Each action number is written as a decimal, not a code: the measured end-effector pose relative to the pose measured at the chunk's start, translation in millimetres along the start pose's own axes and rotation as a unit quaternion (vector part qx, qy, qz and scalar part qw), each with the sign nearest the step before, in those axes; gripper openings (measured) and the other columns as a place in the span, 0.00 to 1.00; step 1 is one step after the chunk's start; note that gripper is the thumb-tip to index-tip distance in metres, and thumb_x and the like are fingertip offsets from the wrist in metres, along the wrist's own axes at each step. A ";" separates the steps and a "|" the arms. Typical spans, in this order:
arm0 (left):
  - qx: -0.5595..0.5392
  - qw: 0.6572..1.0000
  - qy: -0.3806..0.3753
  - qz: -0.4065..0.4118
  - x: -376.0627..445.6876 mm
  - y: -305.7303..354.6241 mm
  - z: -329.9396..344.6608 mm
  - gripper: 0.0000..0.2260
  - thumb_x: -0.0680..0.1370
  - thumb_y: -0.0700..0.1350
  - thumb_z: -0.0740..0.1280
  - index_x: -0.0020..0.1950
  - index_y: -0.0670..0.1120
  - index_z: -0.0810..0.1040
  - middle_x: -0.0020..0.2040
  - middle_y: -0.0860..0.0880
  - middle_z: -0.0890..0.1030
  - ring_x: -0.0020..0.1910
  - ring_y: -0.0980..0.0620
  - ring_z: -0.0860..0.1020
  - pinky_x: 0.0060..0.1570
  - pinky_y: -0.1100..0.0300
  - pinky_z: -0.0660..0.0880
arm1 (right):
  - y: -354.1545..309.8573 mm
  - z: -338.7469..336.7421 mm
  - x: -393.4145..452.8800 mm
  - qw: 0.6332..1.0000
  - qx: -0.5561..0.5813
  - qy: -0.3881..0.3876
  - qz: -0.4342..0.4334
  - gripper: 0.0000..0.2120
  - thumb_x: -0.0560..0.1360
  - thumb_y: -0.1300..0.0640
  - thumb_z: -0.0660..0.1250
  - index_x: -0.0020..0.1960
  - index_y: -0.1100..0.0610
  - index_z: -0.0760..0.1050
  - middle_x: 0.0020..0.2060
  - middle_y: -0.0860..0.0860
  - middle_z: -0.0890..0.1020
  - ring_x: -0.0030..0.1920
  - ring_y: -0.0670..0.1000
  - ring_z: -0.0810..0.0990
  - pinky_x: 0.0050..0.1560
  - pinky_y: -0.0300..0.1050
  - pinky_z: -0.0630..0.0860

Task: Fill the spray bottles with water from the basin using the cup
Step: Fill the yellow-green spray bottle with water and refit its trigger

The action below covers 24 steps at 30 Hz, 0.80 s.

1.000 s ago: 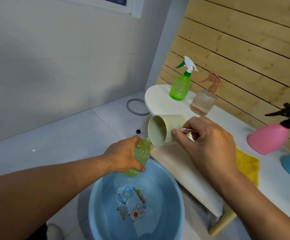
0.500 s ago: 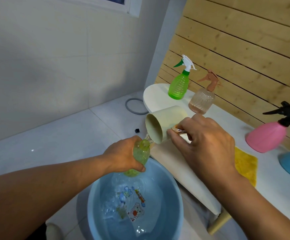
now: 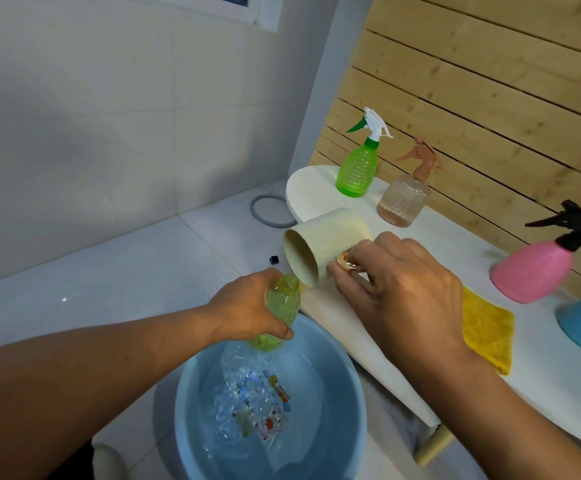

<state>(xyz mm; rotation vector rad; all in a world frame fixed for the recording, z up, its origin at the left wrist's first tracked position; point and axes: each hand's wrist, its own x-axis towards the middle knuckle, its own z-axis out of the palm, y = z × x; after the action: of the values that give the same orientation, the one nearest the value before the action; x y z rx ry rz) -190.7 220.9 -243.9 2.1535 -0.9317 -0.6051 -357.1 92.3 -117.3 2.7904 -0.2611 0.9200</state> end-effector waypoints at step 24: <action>-0.169 0.985 0.034 -0.028 -7.7 3.2 -3.0 0.28 0.65 0.42 0.84 0.57 0.59 0.75 0.52 0.56 0.81 0.49 0.58 0.82 0.42 0.63 0.79 | 30.4 231.3 -107.6 0.789 0.190 -0.494 0.312 0.09 0.81 0.53 0.60 0.49 0.54 0.77 0.48 0.54 0.81 0.48 0.54 0.79 0.43 0.44 0.72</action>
<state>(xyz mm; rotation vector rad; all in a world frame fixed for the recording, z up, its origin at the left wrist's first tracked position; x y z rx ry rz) -195.0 226.5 -238.5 1.8869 -0.6780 -0.6621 -317.9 19.9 -360.7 3.3251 -1.3158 -0.6487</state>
